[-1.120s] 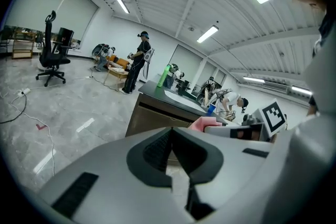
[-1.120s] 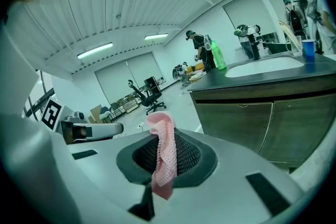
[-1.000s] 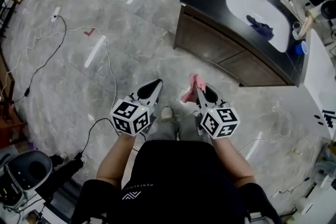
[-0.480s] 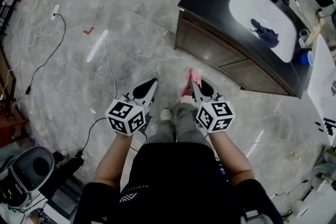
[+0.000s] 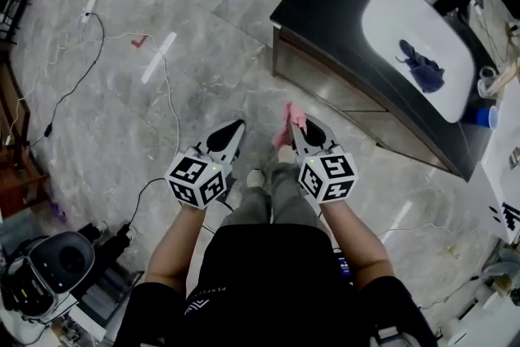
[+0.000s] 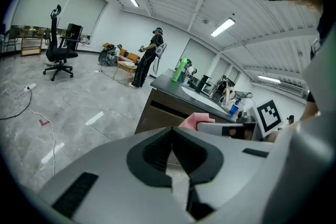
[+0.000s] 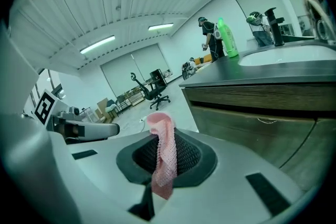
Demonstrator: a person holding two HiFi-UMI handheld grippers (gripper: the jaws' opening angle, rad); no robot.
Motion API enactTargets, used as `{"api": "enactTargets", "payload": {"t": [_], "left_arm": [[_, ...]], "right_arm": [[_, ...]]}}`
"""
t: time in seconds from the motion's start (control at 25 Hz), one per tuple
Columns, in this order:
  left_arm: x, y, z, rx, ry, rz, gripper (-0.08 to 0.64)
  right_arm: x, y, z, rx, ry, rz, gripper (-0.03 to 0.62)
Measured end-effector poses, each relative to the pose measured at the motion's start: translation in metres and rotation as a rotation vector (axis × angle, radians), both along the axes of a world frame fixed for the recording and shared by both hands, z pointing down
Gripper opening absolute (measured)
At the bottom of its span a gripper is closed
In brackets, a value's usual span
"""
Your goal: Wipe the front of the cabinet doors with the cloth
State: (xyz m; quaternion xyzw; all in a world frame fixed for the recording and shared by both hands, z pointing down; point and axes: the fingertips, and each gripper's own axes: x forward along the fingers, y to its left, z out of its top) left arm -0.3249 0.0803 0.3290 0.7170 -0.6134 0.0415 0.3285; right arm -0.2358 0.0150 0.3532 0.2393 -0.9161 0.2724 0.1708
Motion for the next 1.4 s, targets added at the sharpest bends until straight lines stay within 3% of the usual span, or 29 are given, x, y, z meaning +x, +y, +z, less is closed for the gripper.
{"api": "enactTargets", "payload": {"t": [0.4,0.64,1.04,1.4], "left_arm": [[-0.006,-0.069,0.017,0.011,-0.02,0.043,0.009],[-0.024,-0.094,0.042,-0.022,0.021,0.145,0.009],[-0.085,-0.114,0.061,-0.045,-0.008,0.273,0.009],[-0.098,-0.121,0.083,-0.066,-0.023,0.358,0.009]], "right_arm": [[-0.015,-0.051,0.028,0.025,0.034,-0.007,0.048],[-0.047,-0.074,0.049,0.052,0.081,0.037,0.048],[-0.098,-0.12,0.072,0.144,0.096,0.185,0.048],[-0.103,-0.136,0.089,0.196,0.132,0.249,0.048]]}}
